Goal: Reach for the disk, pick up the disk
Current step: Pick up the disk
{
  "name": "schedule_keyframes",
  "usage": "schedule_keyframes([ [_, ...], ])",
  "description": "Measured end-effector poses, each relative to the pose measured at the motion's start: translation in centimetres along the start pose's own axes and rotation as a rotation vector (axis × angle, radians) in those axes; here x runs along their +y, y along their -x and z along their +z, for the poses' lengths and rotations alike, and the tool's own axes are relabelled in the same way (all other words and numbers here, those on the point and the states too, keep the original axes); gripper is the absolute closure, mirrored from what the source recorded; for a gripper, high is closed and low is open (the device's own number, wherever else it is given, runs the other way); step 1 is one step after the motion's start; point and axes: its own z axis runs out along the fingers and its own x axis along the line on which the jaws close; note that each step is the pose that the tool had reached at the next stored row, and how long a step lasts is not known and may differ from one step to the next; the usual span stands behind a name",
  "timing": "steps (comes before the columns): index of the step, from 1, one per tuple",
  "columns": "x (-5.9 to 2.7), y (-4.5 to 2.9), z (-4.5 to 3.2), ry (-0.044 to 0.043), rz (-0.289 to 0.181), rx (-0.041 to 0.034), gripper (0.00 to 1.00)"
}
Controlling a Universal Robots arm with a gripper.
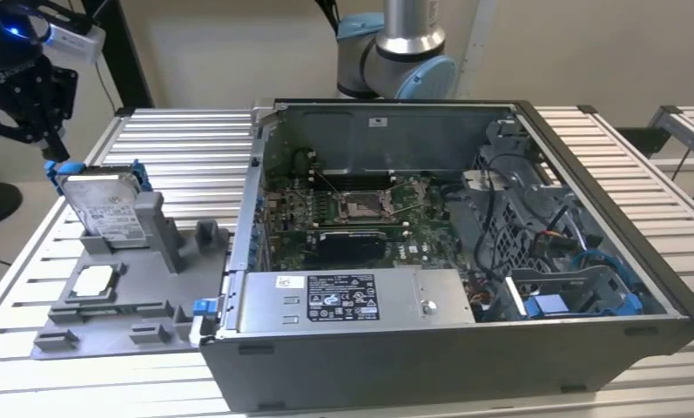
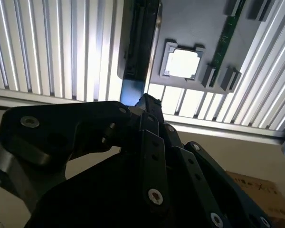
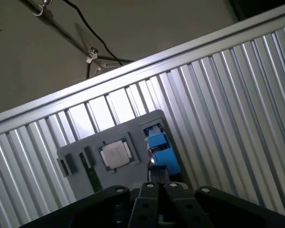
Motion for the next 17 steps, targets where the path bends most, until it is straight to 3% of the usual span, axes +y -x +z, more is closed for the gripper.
schedule_keyframes([
  [6, 0.0, 0.0, 0.02, -0.0055, -0.1, 0.0009, 1.0],
  [10, -0.01, 0.0, 0.09, -0.0149, -0.162, -0.0006, 1.0],
  [17, -0.01, 0.0, 0.2, -0.0164, -0.286, 0.0014, 1.0],
])
